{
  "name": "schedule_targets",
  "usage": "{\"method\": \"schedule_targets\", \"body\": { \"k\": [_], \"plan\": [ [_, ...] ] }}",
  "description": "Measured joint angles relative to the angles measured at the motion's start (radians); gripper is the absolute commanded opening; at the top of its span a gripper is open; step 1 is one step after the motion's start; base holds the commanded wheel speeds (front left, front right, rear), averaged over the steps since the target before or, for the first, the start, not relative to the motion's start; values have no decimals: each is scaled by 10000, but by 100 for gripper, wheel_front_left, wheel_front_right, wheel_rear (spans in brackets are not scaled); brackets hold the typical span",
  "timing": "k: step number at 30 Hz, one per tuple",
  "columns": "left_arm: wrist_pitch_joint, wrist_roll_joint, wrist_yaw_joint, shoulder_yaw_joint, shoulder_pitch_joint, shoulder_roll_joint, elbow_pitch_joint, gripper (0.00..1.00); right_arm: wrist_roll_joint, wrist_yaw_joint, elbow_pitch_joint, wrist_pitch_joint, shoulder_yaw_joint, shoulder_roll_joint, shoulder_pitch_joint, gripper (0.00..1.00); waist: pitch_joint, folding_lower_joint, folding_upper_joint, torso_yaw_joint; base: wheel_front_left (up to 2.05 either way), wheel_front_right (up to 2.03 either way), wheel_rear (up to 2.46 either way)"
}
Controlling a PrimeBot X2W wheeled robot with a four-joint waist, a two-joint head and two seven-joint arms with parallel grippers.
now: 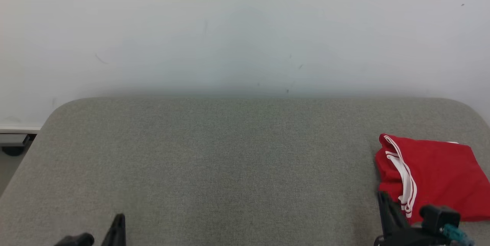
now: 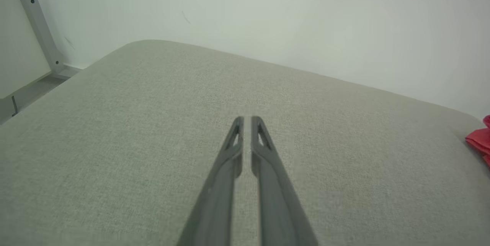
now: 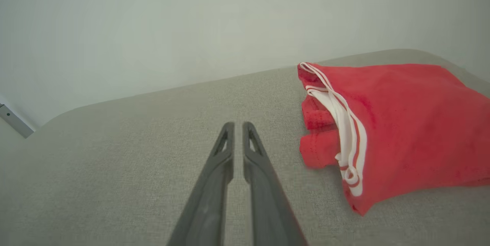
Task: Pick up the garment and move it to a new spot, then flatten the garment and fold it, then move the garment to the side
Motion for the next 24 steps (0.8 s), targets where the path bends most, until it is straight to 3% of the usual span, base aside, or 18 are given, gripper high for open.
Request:
{"method": "schedule_targets", "body": {
  "k": [5, 24],
  "plan": [
    [98, -104, -10, 63, 180, -140, 245, 0, 165, 2, 230, 10, -29, 50, 234, 0, 15, 0, 0, -12, 0, 0, 0],
    [405, -2510, -447, 673, -13, -330, 476, 0, 2558, 176, 437, 360, -226, 48, 9, 0, 261, 2, 0, -236, 0, 0, 0]
  ]
}}
